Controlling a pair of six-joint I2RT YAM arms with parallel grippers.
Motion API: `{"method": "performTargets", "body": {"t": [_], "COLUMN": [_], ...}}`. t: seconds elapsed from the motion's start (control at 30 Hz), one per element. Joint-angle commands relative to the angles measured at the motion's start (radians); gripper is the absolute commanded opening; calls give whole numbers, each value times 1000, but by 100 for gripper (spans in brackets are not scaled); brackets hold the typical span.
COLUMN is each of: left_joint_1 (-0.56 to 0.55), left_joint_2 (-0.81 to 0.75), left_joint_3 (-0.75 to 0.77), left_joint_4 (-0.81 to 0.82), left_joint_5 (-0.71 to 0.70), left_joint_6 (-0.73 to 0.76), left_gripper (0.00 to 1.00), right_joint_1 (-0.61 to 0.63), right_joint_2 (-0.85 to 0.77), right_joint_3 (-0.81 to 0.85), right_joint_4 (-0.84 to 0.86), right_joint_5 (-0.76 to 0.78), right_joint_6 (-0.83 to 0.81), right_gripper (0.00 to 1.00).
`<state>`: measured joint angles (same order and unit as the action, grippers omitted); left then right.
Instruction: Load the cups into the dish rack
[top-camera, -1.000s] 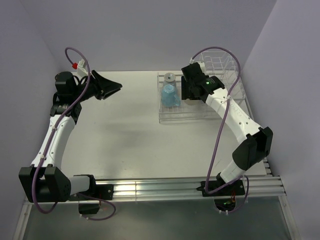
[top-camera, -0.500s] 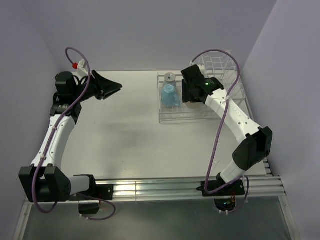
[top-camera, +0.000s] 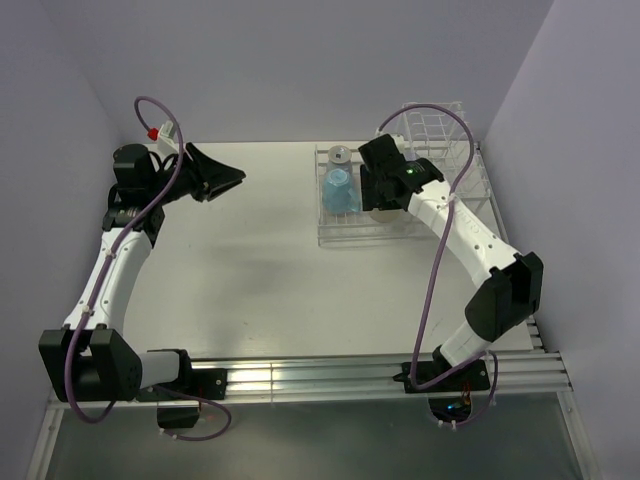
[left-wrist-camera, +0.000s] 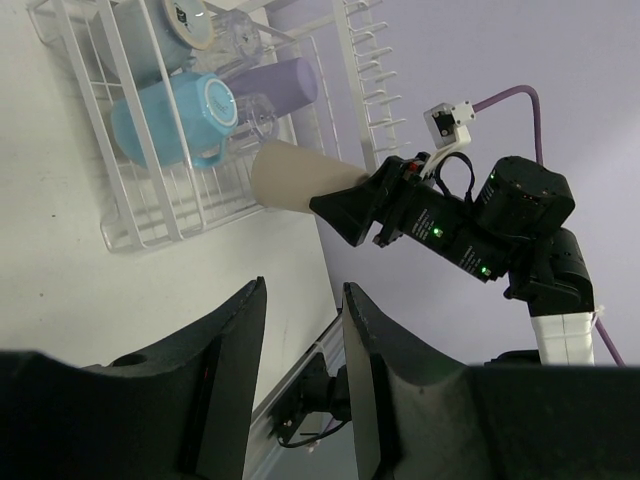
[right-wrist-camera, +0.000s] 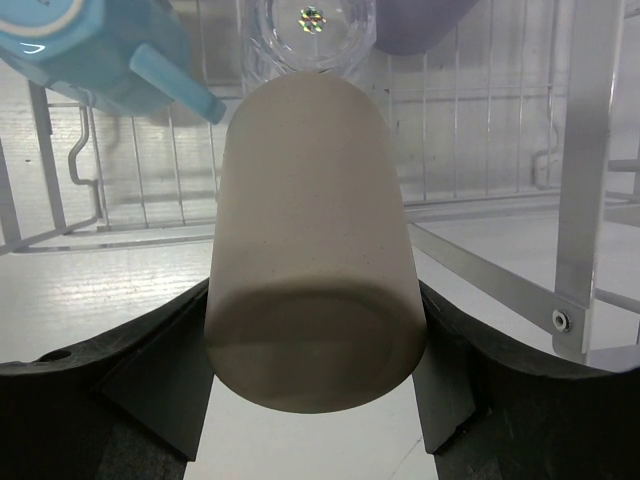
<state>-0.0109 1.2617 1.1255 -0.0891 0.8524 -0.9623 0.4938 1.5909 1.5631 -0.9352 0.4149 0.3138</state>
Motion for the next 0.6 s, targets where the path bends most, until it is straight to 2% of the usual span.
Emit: {"method": "performTargets", "body": {"t": [0.0, 0.57], "left_joint_1": [0, 0], "left_joint_2": [1, 16], "left_joint_3": [-3, 20], "left_joint_4": [19, -26], "left_joint_5": [27, 25], "left_joint_6": [22, 57], "left_gripper": [42, 42], "right_joint_1": [9, 9], "right_joint_2": [1, 124], "right_joint_3": [37, 95], "right_joint_4": [10, 7], "right_joint_5": [-5, -10], "right_joint_6": [-15, -21], "right_gripper": [2, 3]}}
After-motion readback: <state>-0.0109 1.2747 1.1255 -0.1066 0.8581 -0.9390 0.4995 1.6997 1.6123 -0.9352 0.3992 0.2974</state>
